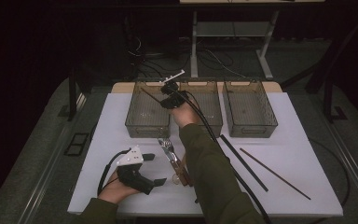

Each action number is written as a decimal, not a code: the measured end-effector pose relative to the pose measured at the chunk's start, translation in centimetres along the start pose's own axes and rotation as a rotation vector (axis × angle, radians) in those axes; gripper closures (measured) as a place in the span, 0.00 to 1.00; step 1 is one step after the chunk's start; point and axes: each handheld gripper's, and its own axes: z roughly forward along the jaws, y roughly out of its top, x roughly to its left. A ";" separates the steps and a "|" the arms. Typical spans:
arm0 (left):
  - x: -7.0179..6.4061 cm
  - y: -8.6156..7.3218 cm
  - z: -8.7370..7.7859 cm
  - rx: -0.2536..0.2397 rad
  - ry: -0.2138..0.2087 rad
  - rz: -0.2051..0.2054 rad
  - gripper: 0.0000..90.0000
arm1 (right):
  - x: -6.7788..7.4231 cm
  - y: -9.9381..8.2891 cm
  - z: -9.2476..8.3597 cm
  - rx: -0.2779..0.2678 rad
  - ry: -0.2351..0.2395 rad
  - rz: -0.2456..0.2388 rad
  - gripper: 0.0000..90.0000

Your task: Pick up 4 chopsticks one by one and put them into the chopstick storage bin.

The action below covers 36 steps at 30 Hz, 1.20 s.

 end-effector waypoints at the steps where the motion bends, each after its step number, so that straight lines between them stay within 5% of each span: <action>1: 0.0 0.0 0.0 0.001 0.001 0.001 0.01 | 0.0 0.1 0.3 0.004 -0.002 0.007 0.94; 19: -0.1 0.1 0.0 -0.003 -0.011 0.008 0.01 | 1.2 1.1 3.0 0.031 0.009 0.018 0.93; 36: -0.1 0.1 0.1 -0.009 -0.009 0.005 0.01 | 0.9 1.3 0.7 -0.030 0.066 0.005 0.71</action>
